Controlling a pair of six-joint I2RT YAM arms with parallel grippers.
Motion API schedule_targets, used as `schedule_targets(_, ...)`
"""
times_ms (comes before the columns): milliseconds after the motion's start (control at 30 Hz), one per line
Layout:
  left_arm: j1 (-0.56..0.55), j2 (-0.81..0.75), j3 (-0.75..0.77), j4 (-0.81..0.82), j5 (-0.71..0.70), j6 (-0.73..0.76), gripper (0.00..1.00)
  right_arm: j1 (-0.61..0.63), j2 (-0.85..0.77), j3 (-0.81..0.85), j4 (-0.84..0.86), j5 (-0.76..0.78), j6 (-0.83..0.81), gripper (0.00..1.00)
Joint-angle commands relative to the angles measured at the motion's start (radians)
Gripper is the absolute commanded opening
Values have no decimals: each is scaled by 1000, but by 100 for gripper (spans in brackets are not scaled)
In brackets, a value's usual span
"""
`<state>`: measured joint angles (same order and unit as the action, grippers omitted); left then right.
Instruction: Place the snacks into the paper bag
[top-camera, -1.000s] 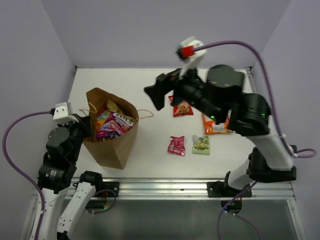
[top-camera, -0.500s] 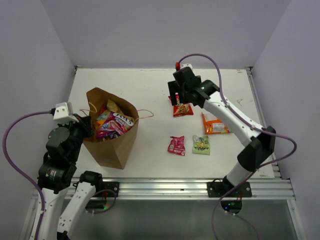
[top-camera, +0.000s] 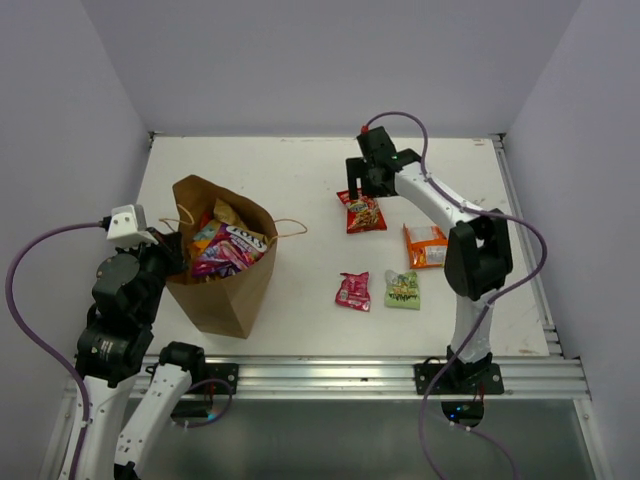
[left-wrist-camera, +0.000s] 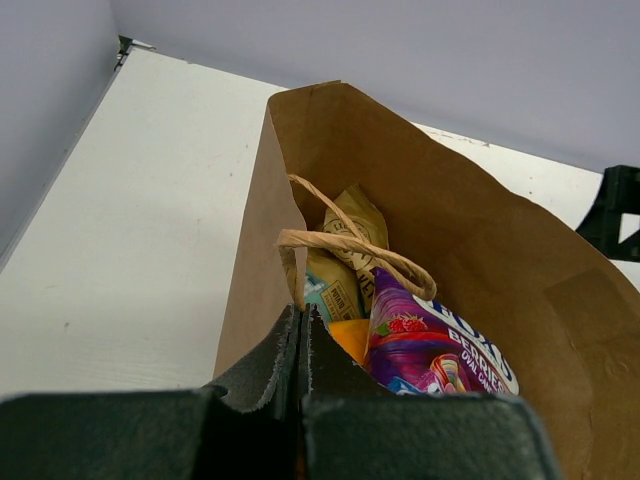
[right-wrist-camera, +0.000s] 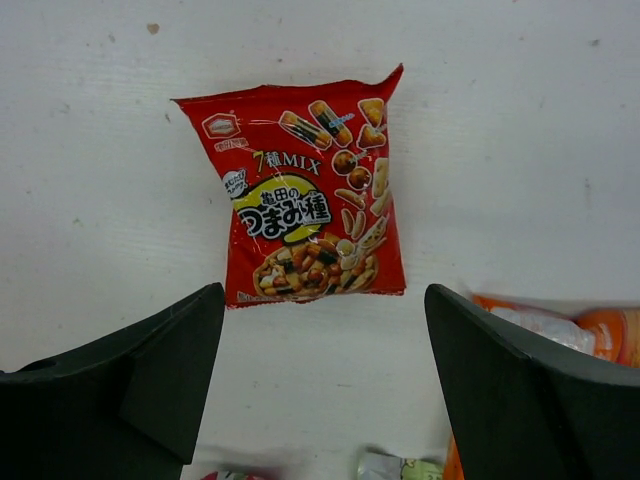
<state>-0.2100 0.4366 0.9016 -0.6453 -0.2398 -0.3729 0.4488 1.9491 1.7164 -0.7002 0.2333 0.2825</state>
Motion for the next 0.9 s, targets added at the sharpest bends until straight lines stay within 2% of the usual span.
schedule_targets(0,-2,14,0,50,-9,26,0,-13,91,43,44,-66,-17,84)
schedule_targets(267,-2,21,6,44,-23,34,0,-42,223,63,53,-71,-20,83)
schedule_targets(333,-2,24,10,42,-23,37,0,-50,258,68,54,-80,-20,79)
schedule_targets(367,-2,24,13,44,-23,38,0,-53,267,74,53,-91,-23,76)
schedule_targets(400,-2,25,14,44,-23,37,0,-55,274,74,53,-91,-26,66)
schedule_targets(467,-2,25,16,41,-26,38,0,-55,277,69,53,-100,-29,54)
schedule_targets(533,-2,25,16,41,-24,38,0,-56,260,63,47,-112,-34,22)
schedule_targets(567,-2,27,14,42,-24,38,0,-55,226,46,50,-104,-34,9)
schedule_targets(600,-2,27,16,44,-23,38,0,-53,202,34,54,-83,-37,0)
schedule_targets(767,-2,24,14,47,-13,32,0,-10,-63,15,24,-16,-91,0)
schedule_targets(833,-2,24,13,52,-9,31,0,45,-145,54,-10,21,-103,0)
schedule_targets(867,-2,24,10,53,-6,31,0,66,-171,131,-30,30,-111,0)
